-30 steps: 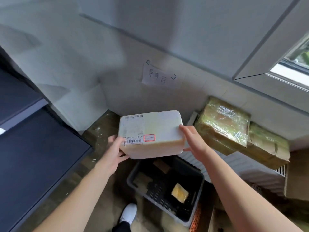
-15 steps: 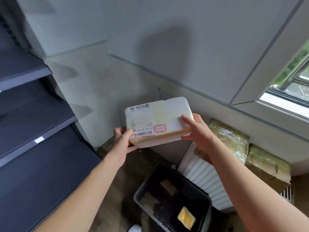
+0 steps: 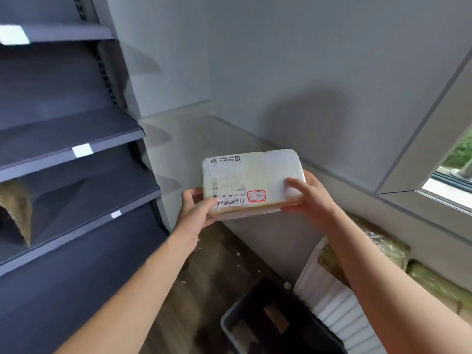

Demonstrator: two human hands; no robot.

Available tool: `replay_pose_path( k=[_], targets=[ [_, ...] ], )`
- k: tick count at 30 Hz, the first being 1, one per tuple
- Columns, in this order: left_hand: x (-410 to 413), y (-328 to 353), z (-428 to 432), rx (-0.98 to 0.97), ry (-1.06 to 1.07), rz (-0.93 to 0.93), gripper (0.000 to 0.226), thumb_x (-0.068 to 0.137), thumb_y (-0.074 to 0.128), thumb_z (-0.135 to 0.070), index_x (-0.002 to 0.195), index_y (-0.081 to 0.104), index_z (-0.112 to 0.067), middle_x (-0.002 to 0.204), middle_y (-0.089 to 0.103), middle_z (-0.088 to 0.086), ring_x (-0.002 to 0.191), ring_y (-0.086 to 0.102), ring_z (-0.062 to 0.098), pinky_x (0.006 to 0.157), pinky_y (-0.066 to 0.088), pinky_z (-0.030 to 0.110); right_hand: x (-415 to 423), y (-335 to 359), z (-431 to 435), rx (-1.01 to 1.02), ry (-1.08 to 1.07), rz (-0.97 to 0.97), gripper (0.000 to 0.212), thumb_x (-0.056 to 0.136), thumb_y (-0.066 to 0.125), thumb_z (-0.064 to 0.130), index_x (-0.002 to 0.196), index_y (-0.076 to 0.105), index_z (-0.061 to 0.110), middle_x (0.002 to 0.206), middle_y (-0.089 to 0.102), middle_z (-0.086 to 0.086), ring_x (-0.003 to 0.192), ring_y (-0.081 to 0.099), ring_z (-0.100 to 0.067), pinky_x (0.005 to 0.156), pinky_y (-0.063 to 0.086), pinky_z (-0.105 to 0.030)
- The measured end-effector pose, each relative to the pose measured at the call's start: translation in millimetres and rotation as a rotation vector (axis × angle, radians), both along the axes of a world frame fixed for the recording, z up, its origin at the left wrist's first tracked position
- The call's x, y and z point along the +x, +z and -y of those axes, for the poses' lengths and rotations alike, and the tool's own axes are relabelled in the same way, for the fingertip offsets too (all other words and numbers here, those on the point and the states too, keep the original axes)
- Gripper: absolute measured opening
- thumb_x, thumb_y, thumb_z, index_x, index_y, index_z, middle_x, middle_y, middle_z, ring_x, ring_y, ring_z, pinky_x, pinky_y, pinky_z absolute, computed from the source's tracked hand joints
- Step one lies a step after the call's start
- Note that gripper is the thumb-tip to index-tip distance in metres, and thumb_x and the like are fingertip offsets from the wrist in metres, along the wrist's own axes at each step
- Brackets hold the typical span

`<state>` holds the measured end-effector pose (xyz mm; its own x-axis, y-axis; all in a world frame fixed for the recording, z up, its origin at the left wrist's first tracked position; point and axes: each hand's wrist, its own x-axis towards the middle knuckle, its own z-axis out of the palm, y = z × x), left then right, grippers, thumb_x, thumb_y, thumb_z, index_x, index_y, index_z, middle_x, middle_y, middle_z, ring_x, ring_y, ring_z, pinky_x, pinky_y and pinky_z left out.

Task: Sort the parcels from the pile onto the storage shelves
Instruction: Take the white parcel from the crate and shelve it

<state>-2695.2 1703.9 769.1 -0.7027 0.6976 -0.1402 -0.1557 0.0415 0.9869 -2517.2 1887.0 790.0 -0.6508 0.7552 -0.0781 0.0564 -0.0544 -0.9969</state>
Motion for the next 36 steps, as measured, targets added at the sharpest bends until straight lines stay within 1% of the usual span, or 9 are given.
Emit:
replay_pose_path(
  k=[4, 13, 17, 21, 24, 26, 29, 32, 36],
  targets=[
    [-10.5, 6.5, 12.3, 0.028, 0.018, -0.007, 0.031, 0.095, 0.057, -0.011, 0.116, 0.039, -0.023, 0.124, 0.058, 0.001, 0.104, 0.059, 0.009, 0.093, 0.051, 0.039, -16.2, 14.7, 0.3, 0.050, 0.058, 0.007, 0.020, 0.091, 0.059, 0.023, 0.105, 0.067, 0.033, 0.102, 0.068, 0.003, 0.093, 0.066, -0.025, 0.077, 0.058, -0.054],
    [-63.1, 33.4, 41.5, 0.090, 0.049, -0.046, 0.041, 0.093, 0.060, -0.013, 0.126, 0.039, -0.026, 0.126, 0.056, -0.004, 0.108, 0.057, 0.009, 0.100, 0.050, 0.045, -76.2, 32.2, 14.1, 0.065, 0.112, 0.075, 0.056, 0.077, 0.068, 0.047, 0.131, 0.052, 0.039, 0.128, 0.061, 0.005, 0.114, 0.063, -0.025, 0.069, 0.060, -0.052],
    [-94.5, 46.0, 48.0, 0.095, 0.109, -0.118, 0.046, 0.089, 0.068, -0.018, 0.125, 0.044, -0.034, 0.119, 0.063, -0.009, 0.111, 0.061, 0.015, 0.095, 0.053, 0.044, -100.5, 32.8, 30.4, 0.106, 0.180, 0.191, 0.055, 0.078, 0.071, 0.058, 0.127, 0.046, 0.053, 0.120, 0.064, 0.011, 0.096, 0.071, -0.021, 0.065, 0.057, -0.047],
    [-116.6, 63.2, 49.5, 0.114, 0.087, -0.186, 0.049, 0.089, 0.067, -0.015, 0.128, 0.048, -0.038, 0.115, 0.066, -0.014, 0.106, 0.063, 0.005, 0.079, 0.051, 0.024, -119.8, 33.0, 43.1, -0.026, 0.118, 0.121, 0.060, 0.082, 0.074, 0.046, 0.130, 0.042, 0.030, 0.129, 0.057, -0.001, 0.099, 0.068, -0.021, 0.063, 0.059, -0.049],
    [-127.4, 67.9, 48.4, 0.119, 0.102, -0.230, 0.057, 0.089, 0.068, -0.015, 0.137, 0.045, -0.035, 0.119, 0.064, -0.014, 0.107, 0.060, 0.001, 0.083, 0.050, 0.024, -128.8, 33.7, 48.9, -0.052, 0.086, 0.122, 0.074, 0.075, 0.081, 0.050, 0.129, 0.035, 0.030, 0.135, 0.049, 0.000, 0.107, 0.066, -0.021, 0.060, 0.059, -0.042],
    [-131.8, 66.8, 46.1, 0.114, 0.145, -0.240, 0.058, 0.086, 0.073, -0.017, 0.135, 0.043, -0.030, 0.119, 0.063, -0.012, 0.106, 0.060, 0.000, 0.087, 0.051, 0.025, -131.6, 32.0, 49.2, -0.047, 0.123, 0.116, 0.071, 0.075, 0.081, 0.048, 0.130, 0.038, 0.034, 0.130, 0.055, 0.002, 0.105, 0.068, -0.021, 0.063, 0.059, -0.045],
    [-138.0, 65.0, 41.6, 0.119, 0.164, -0.233, 0.059, 0.080, 0.079, -0.016, 0.127, 0.044, -0.026, 0.116, 0.064, -0.007, 0.100, 0.064, 0.002, 0.074, 0.053, 0.016, -132.6, 33.0, 48.1, 0.036, 0.187, 0.202, 0.058, 0.077, 0.081, 0.047, 0.120, 0.051, 0.022, 0.118, 0.064, -0.007, 0.094, 0.072, -0.023, 0.069, 0.061, -0.051],
    [-147.0, 64.6, 34.1, 0.095, 0.127, -0.237, 0.064, 0.072, 0.084, -0.025, 0.125, 0.049, -0.025, 0.119, 0.066, -0.001, 0.103, 0.068, 0.012, 0.080, 0.059, 0.031, -131.7, 37.6, 51.8, 0.138, 0.199, 0.307, 0.038, 0.087, 0.072, 0.043, 0.099, 0.055, 0.011, 0.094, 0.064, -0.012, 0.081, 0.069, -0.021, 0.077, 0.060, -0.054],
    [-144.6, 77.7, 21.2, 0.054, 0.107, -0.350, 0.072, 0.058, 0.078, -0.048, 0.121, 0.050, -0.029, 0.122, 0.061, -0.002, 0.107, 0.064, 0.013, 0.091, 0.056, 0.044, -133.1, 43.3, 60.5, 0.240, 0.359, 0.429, 0.049, 0.080, 0.062, 0.062, 0.116, 0.059, 0.029, 0.109, 0.070, -0.005, 0.097, 0.070, -0.019, 0.075, 0.062, -0.047]
  ],
)
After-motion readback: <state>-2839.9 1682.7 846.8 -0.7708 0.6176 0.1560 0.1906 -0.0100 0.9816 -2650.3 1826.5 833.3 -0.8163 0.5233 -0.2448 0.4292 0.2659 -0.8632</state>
